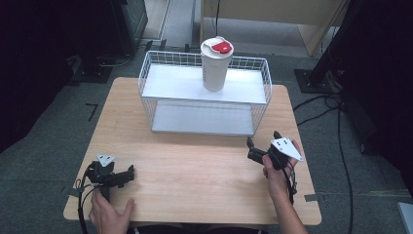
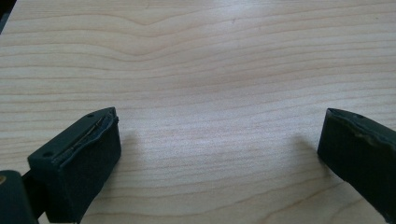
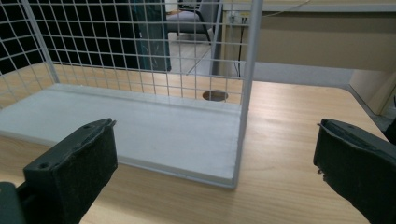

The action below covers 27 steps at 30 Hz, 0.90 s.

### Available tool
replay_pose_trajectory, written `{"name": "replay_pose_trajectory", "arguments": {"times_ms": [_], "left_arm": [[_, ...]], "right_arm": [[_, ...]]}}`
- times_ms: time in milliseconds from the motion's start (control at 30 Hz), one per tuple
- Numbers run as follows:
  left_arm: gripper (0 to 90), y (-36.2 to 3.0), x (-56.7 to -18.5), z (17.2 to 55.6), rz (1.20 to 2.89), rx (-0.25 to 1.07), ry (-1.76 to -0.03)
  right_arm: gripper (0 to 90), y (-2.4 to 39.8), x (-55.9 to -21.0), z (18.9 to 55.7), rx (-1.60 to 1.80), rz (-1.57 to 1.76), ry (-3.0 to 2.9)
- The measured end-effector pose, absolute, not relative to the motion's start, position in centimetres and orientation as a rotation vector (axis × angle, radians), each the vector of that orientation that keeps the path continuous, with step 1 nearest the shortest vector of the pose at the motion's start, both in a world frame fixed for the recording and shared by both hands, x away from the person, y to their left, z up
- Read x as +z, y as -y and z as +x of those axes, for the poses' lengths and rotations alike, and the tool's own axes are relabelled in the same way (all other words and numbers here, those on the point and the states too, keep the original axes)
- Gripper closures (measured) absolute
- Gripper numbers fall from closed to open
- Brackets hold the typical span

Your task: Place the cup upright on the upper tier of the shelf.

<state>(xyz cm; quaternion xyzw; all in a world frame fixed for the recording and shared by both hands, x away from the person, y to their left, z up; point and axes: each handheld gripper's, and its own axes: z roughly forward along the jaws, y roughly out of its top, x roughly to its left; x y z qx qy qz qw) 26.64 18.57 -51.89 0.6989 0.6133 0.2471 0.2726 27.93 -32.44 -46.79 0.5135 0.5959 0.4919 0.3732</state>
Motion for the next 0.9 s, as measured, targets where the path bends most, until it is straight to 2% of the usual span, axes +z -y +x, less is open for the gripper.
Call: {"name": "replay_pose_trajectory", "arguments": {"times_ms": [900], "left_arm": [[0.0, -18.6, -51.9, 26.6, 1.881, 0.664, -1.651]], "right_arm": [[0.0, 37.2, -50.3, 23.8, 1.160, 1.442, -1.532]]}}
